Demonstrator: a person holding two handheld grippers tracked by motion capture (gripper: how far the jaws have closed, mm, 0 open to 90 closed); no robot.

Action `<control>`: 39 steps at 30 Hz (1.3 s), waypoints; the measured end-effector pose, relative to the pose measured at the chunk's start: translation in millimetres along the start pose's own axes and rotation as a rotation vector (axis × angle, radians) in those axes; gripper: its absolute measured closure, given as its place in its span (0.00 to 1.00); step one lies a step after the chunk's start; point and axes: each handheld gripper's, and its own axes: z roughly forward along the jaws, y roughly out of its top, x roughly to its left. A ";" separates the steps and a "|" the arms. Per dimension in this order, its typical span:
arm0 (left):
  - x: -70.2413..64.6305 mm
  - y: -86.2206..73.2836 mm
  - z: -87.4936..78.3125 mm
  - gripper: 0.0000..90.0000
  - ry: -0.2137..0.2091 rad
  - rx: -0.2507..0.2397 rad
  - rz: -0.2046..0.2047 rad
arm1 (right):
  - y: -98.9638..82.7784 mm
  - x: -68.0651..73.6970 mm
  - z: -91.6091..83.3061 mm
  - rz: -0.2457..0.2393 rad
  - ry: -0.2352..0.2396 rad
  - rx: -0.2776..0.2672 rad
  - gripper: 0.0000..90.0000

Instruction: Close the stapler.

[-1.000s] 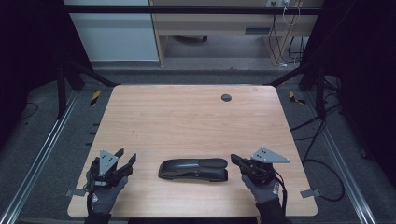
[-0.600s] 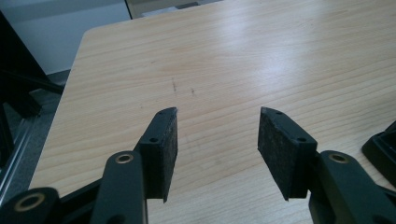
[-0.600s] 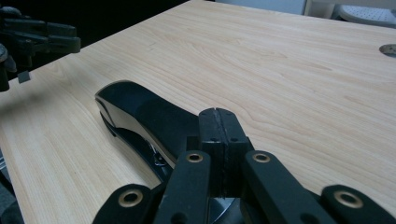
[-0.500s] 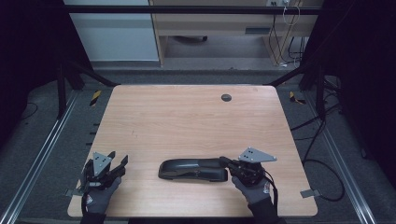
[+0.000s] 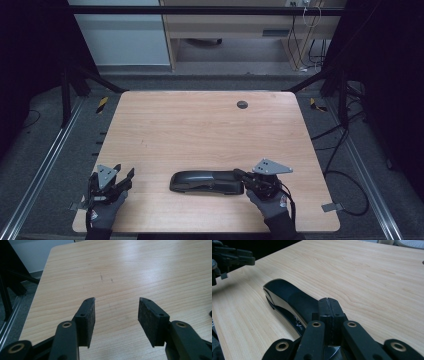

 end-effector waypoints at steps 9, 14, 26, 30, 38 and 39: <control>0.5 -1.5 0.7 0.53 0.001 0.005 0.003 | -6.6 -0.8 2.2 0.008 -0.005 -0.004 1.00; -0.4 -1.3 1.1 0.53 0.003 0.006 0.008 | -15.3 -3.5 5.0 0.031 -0.006 -0.003 1.00; -1.5 -1.3 1.5 0.53 0.000 0.009 0.010 | -15.7 2.9 6.0 0.002 -0.051 0.007 1.00; -1.7 -1.1 0.8 0.53 0.000 0.007 0.011 | -16.7 7.3 7.5 -0.009 -0.077 0.019 1.00; -0.2 -1.1 0.9 0.52 -0.001 0.006 0.006 | -16.2 1.2 3.0 0.041 -0.011 -0.076 1.00; -0.3 -1.0 0.7 0.52 -0.003 0.006 0.006 | -14.8 1.3 2.2 0.046 -0.004 -0.085 1.00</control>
